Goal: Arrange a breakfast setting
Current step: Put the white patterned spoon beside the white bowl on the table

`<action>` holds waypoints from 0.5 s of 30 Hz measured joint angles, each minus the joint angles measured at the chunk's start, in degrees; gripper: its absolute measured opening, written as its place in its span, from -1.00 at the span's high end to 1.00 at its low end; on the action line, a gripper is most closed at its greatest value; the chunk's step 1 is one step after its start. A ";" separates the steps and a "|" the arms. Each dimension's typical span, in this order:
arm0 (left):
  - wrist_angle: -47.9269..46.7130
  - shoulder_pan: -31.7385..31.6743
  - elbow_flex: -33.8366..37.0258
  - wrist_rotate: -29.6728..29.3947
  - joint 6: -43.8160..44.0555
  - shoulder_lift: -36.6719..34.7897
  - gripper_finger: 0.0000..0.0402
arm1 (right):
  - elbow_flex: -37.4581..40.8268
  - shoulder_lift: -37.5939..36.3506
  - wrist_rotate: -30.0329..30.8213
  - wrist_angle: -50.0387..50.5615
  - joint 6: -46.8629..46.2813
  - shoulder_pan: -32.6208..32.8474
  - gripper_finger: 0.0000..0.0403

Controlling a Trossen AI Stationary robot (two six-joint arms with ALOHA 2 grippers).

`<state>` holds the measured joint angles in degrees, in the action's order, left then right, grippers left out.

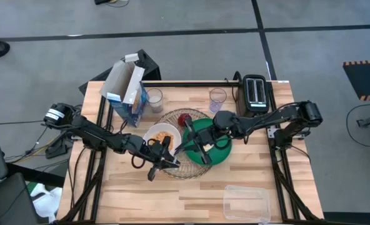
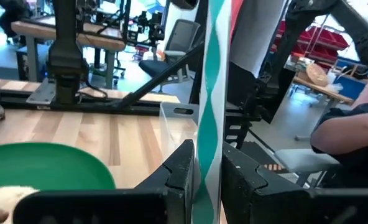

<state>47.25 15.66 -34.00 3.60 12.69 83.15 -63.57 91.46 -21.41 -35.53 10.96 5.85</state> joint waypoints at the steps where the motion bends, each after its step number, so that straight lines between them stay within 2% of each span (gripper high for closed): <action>1: -0.33 0.02 0.00 -0.16 0.02 0.00 0.79 | -0.02 0.00 0.30 0.66 -0.15 0.00 0.84; 5: -1.77 0.01 0.02 -1.75 0.58 0.04 0.75 | -0.02 0.00 0.80 2.00 -0.04 0.00 0.86; 8: -2.86 -0.04 0.00 -3.90 1.63 -0.02 0.64 | -0.02 0.04 2.14 3.15 -0.41 0.00 0.86; 15: -11.16 -0.06 -0.02 -8.86 3.22 -2.44 0.19 | -0.02 -3.18 12.07 14.05 -0.58 0.40 0.86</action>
<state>36.08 15.60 -34.02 -5.26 15.91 80.72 -63.59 88.28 -9.34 -21.48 10.38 6.25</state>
